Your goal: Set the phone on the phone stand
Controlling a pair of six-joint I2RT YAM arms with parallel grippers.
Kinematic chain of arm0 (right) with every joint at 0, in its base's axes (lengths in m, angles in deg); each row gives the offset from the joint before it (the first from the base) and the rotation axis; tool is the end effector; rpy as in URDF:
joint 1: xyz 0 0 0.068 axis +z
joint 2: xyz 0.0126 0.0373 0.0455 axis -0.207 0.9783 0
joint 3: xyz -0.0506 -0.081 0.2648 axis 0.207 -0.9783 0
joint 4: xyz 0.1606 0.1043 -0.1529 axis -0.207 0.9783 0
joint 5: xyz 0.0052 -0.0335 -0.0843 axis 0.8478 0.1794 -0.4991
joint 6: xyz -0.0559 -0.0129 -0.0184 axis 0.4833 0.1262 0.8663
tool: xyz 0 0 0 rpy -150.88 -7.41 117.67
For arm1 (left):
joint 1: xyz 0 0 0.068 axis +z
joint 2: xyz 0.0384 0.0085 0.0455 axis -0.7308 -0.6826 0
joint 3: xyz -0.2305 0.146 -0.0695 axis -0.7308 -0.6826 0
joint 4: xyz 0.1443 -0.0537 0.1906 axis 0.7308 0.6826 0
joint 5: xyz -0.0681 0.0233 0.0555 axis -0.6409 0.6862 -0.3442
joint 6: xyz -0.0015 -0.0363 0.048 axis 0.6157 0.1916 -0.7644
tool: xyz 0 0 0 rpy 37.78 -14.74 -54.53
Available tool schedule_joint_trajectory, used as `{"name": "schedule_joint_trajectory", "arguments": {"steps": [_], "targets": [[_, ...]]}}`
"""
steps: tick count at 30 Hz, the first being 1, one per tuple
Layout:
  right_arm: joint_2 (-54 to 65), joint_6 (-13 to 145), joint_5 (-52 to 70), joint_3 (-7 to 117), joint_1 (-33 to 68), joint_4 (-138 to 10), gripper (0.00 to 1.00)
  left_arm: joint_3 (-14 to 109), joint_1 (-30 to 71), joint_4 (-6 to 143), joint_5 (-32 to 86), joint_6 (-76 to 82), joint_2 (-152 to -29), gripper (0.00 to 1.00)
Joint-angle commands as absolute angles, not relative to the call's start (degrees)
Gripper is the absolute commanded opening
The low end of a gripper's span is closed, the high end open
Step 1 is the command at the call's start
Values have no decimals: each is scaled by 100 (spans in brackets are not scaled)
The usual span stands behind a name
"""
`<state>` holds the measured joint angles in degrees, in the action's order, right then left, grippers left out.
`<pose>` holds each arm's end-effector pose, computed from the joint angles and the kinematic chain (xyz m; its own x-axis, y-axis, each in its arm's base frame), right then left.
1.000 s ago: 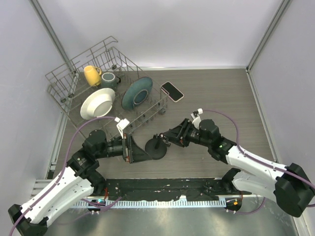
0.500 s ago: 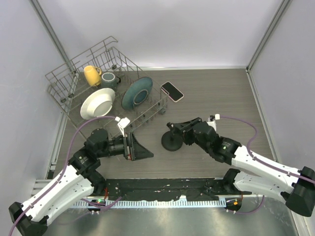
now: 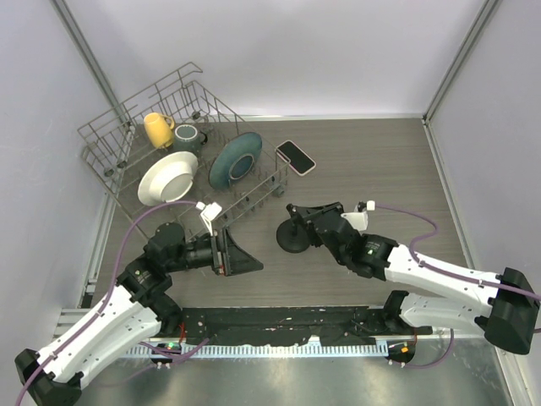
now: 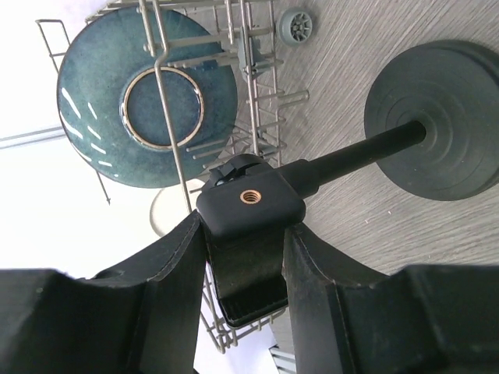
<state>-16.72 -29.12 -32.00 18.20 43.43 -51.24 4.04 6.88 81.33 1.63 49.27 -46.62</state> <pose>0.1377 0.1563 0.2631 -0.3540 0.9263 -0.1287 0.3969 0.2735 0.8762 0.0807 -0.1003 0.2784 -0.9029 -0.1634 -0.3976 0.3437 0.2812 -0.8960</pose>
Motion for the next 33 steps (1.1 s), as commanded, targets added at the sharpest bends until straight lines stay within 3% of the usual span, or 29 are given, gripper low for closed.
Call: {"name": "schedule_joint_trajectory", "arguments": {"steps": [1, 14, 15, 16, 18, 19, 21, 29, 33], "targets": [[-1670, -3320, -4040, 2202, 4694, -5757, 1, 508, 688, 7964, 193, 4952, -4691, 99], [-2057, -1230, -2416, 1833, 4712, -6267, 2, 736, 688, 8491, 281, 4812, -4471, 99], [-2066, -1151, -2136, 1789, 4712, -6336, 7, 788, 688, 8526, 281, 4751, -4489, 100], [-2092, -1019, -1933, 1659, 4703, -6650, 32, 867, 688, 8518, 237, 4698, -4567, 100], [-2258, -896, -1835, 1570, 4677, -6864, 43, 964, 688, 8526, 193, 4653, -4717, 100], [-2329, -886, -1904, 1500, 4668, -6873, 61, 982, 688, 8500, 158, 4645, -4743, 100], [-2600, -738, -1931, 1447, 4572, -6873, 81, 965, 688, 8491, 149, 4636, -4761, 100], [-2962, 1142, -404, 1955, 3254, -5419, 86, 1359, 688, 8894, 157, 4479, -4576, 100], [-3033, 2293, -638, 2342, 3051, -4397, 87, 1817, 688, 9518, 166, 4170, -4691, 100]]}}
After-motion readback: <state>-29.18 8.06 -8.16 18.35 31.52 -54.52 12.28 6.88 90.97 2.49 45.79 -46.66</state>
